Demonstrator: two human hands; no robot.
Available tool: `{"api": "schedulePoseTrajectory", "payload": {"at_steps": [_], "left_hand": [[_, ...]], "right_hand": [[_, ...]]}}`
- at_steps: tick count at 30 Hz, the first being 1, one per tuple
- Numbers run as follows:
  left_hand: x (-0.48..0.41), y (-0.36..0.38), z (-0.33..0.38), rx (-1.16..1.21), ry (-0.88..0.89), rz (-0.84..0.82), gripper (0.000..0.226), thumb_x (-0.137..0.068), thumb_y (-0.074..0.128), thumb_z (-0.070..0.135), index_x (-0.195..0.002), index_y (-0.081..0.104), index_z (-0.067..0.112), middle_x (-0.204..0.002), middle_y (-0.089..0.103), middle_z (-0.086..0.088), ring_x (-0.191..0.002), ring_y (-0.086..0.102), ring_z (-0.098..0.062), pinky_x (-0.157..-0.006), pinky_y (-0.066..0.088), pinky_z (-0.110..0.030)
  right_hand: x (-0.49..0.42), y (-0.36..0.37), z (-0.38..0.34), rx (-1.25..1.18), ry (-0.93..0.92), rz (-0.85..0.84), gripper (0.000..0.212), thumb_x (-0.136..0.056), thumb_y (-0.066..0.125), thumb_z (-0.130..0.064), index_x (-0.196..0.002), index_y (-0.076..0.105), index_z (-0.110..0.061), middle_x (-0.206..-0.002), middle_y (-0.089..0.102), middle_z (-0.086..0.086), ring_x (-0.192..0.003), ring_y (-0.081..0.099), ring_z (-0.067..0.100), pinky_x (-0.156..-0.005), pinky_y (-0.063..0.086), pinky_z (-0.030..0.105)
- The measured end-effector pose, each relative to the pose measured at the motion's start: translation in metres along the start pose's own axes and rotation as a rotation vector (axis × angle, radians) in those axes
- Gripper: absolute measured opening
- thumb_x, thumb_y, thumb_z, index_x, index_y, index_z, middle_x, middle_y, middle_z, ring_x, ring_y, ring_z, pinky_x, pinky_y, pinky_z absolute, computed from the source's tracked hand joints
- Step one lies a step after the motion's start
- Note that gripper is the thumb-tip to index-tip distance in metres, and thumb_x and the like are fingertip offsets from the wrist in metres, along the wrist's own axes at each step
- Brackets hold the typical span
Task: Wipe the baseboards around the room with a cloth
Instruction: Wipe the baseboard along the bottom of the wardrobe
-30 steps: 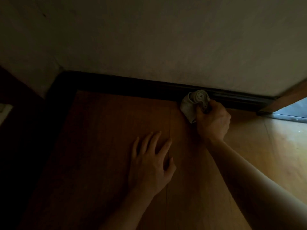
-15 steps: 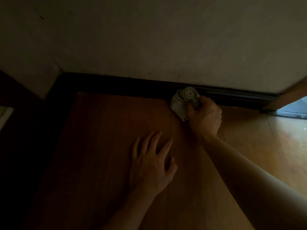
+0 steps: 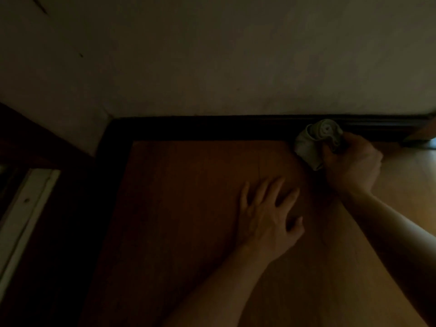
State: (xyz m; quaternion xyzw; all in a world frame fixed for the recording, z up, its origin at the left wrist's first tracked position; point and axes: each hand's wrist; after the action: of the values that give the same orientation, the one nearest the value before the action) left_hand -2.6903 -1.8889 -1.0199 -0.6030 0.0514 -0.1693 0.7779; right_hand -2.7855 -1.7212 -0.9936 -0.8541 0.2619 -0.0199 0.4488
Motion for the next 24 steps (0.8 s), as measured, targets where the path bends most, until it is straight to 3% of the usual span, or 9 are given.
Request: {"api": "schedulePoseTrajectory", "payload": {"at_steps": [5, 10, 13, 18, 20, 24], "left_hand": [[0.001, -0.006, -0.009, -0.143, 0.121, -0.149, 0.072, -0.094, 0.021, 0.074, -0.156, -0.003, 0.047, -0.167, -0.015, 0.009, -0.153, -0.017, -0.019, -0.119, -0.010, -0.058], [-0.004, -0.024, -0.011, -0.186, 0.189, -0.256, 0.075, -0.093, 0.018, 0.078, -0.153, -0.017, 0.049, -0.163, -0.028, 0.011, -0.151, -0.023, -0.018, -0.121, -0.008, -0.055], [-0.003, -0.027, -0.009, -0.200, 0.188, -0.257, 0.075, -0.093, 0.015, 0.078, -0.153, -0.019, 0.049, -0.162, -0.031, 0.011, -0.151, -0.025, -0.018, -0.121, -0.008, -0.055], [-0.001, -0.016, -0.007, -0.250, 0.167, -0.207, 0.074, -0.089, 0.000, 0.079, -0.151, -0.024, 0.047, -0.163, -0.031, 0.010, -0.151, -0.025, -0.019, -0.120, -0.008, -0.057], [-0.001, -0.013, -0.008, -0.245, 0.170, -0.194, 0.074, -0.089, 0.000, 0.079, -0.152, -0.022, 0.047, -0.164, -0.028, 0.009, -0.152, -0.022, -0.020, -0.121, -0.008, -0.056], [-0.001, -0.011, -0.008, -0.276, 0.173, -0.193, 0.073, -0.088, -0.005, 0.079, -0.151, -0.020, 0.047, -0.166, -0.020, 0.006, -0.153, -0.018, -0.022, -0.120, -0.007, -0.057]], "right_hand": [[0.002, 0.001, -0.003, -0.021, 0.003, -0.027, 0.029, -0.086, 0.062, -0.038, -0.101, 0.068, -0.014, -0.102, 0.068, 0.015, -0.095, 0.063, 0.041, -0.071, 0.049, 0.040], [-0.002, -0.006, 0.008, -0.054, 0.039, 0.036, 0.023, -0.085, 0.063, -0.039, -0.097, 0.067, -0.020, -0.099, 0.066, 0.006, -0.092, 0.063, 0.038, -0.065, 0.041, 0.035], [0.000, -0.005, 0.010, -0.079, 0.090, 0.076, 0.021, -0.084, 0.063, -0.037, -0.096, 0.066, -0.021, -0.097, 0.064, 0.004, -0.088, 0.063, 0.036, -0.064, 0.038, 0.032], [0.002, 0.003, 0.002, -0.083, -0.082, -0.011, 0.018, -0.086, 0.063, -0.039, -0.088, 0.063, -0.021, -0.089, 0.061, -0.001, -0.078, 0.062, 0.030, -0.060, 0.032, 0.028], [0.001, 0.004, 0.003, -0.068, -0.040, 0.026, 0.019, -0.085, 0.064, -0.040, -0.086, 0.063, -0.021, -0.088, 0.062, -0.001, -0.077, 0.062, 0.030, -0.060, 0.030, 0.028], [0.013, 0.014, -0.016, -0.097, -0.061, -0.013, 0.020, -0.086, 0.063, -0.038, -0.096, 0.066, -0.021, -0.093, 0.062, 0.001, -0.080, 0.063, 0.029, -0.060, 0.031, 0.027]]}}
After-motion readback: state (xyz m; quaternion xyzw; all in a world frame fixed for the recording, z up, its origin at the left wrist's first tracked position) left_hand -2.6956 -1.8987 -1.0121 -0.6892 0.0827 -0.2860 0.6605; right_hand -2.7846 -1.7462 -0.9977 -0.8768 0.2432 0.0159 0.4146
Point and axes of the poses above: each hand's wrist, its own x-axis away from the middle knuckle, its own y-axis out of the palm, z = x × y
